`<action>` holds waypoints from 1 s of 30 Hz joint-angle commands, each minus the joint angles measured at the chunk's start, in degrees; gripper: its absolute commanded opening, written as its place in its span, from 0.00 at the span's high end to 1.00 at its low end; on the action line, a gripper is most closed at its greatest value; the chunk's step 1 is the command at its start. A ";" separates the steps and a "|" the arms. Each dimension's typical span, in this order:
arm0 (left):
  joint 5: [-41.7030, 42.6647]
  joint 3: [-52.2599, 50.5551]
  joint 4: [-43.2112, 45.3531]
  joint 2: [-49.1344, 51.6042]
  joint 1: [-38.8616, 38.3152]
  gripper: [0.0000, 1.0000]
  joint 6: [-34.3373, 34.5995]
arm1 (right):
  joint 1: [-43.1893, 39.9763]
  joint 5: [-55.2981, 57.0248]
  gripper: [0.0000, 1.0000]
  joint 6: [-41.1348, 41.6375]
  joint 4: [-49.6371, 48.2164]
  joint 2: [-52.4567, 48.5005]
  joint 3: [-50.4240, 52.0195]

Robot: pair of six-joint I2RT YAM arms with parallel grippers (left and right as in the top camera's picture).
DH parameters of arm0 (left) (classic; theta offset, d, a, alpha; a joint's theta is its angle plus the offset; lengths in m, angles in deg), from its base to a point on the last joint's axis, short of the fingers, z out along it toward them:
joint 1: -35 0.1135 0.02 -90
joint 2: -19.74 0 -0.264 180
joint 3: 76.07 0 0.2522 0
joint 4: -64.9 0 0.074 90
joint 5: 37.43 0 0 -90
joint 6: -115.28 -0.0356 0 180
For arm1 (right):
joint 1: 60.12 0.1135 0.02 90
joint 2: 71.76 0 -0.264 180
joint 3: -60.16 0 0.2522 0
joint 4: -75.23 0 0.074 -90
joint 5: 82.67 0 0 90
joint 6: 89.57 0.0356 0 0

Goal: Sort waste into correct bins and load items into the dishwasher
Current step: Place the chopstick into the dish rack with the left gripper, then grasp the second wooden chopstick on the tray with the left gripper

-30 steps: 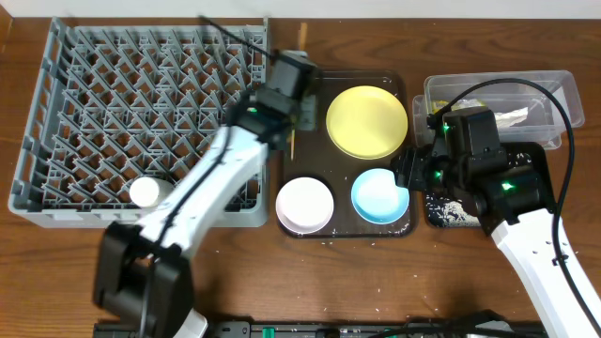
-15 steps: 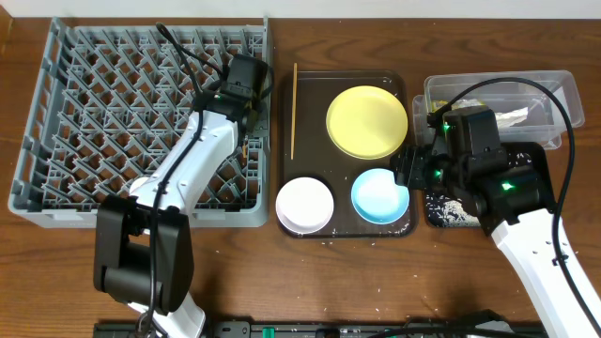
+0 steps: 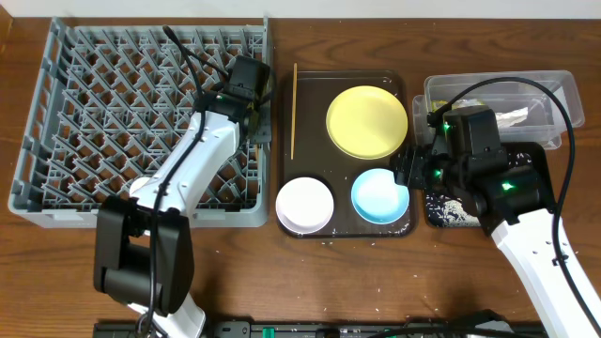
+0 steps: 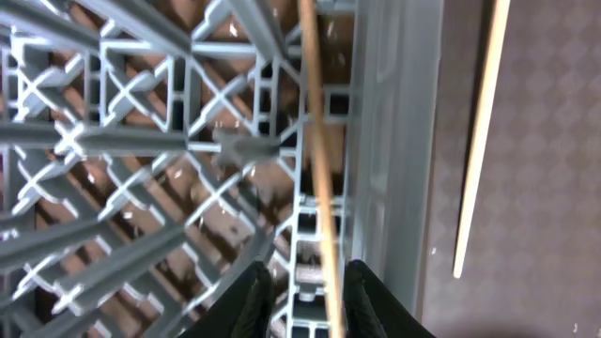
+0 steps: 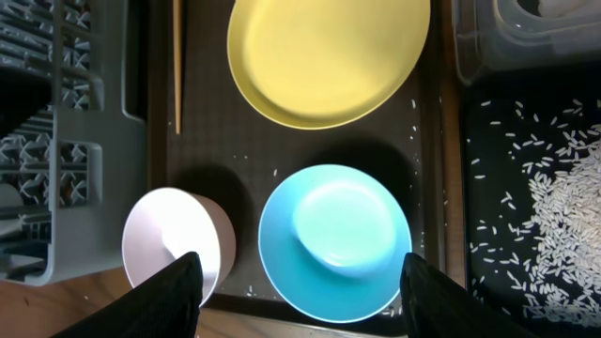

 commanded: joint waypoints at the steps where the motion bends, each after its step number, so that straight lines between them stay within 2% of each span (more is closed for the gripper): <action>1: 2.27 3.32 -0.37 -4.70 -0.74 0.72 -0.98 | 0.42 0.13 0.34 0.59 -0.09 -0.02 -0.04; 6: 3.30 3.54 2.23 -7.41 -4.90 0.71 -0.98 | 0.42 0.13 0.34 0.59 0.07 -0.02 -0.04; 8: 3.28 3.52 3.58 -6.73 -7.37 0.67 -1.09 | 0.42 0.13 0.34 0.61 -0.11 -0.02 -0.04; 11: 3.10 3.41 7.19 -4.02 -11.19 0.57 -5.99 | 0.42 0.13 0.34 0.61 -0.15 -0.02 -0.04; 14: -2.43 3.41 10.91 -0.02 -13.38 0.54 -9.20 | 0.42 0.11 0.33 0.61 -0.09 -0.02 -0.04; 17: -6.78 3.41 14.14 4.37 -13.84 0.54 -9.18 | 0.42 0.07 0.34 0.63 0.24 -0.02 -0.04; 30: -7.74 3.41 25.27 17.40 -10.47 0.53 -9.14 | 0.42 0.13 0.34 0.61 1.97 -0.02 -0.04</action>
